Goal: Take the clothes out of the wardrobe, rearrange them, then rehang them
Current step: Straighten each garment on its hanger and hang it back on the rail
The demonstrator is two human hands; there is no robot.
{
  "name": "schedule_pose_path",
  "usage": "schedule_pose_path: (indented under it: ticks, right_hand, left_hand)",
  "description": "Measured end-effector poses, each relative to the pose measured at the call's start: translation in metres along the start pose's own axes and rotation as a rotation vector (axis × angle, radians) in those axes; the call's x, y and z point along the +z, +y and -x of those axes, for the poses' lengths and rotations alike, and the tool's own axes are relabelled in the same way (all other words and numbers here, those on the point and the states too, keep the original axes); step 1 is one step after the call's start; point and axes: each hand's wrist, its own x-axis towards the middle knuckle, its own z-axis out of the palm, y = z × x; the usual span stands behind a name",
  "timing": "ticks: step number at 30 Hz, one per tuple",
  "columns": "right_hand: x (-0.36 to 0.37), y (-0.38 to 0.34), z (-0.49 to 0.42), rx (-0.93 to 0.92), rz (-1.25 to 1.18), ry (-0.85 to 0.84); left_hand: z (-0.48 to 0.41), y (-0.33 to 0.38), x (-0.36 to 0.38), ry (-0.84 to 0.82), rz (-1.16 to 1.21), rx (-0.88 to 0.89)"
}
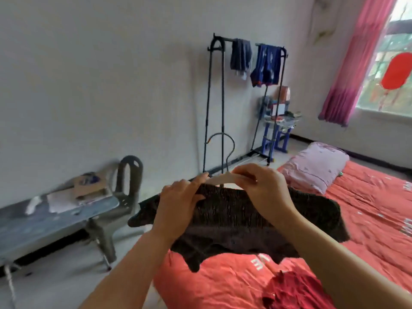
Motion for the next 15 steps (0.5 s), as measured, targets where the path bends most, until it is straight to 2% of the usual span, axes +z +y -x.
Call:
schedule_pose_path:
  ticks: [4,7,11,15]
  right_hand:
    - [0.043,-0.133,-0.005,-0.142,-0.019,-0.071]
    - [0.081,-0.221,-0.002,-0.24,-0.121,-0.12]
    - [0.137,-0.324,0.008,-0.382,-0.235,-0.198]
    - [0.196,-0.415,0.027,-0.537,-0.342,-0.331]
  left_hand:
    - [0.04,-0.082,-0.132,0.076,-0.213,-0.067]
    - [0.078,-0.129,-0.223,0.122,-0.371,-0.15]
    - [0.121,-0.168,-0.327,0.208,-0.553,-0.247]
    - [0.141,-0.192,-0.4,0.246,-0.589,-0.323]
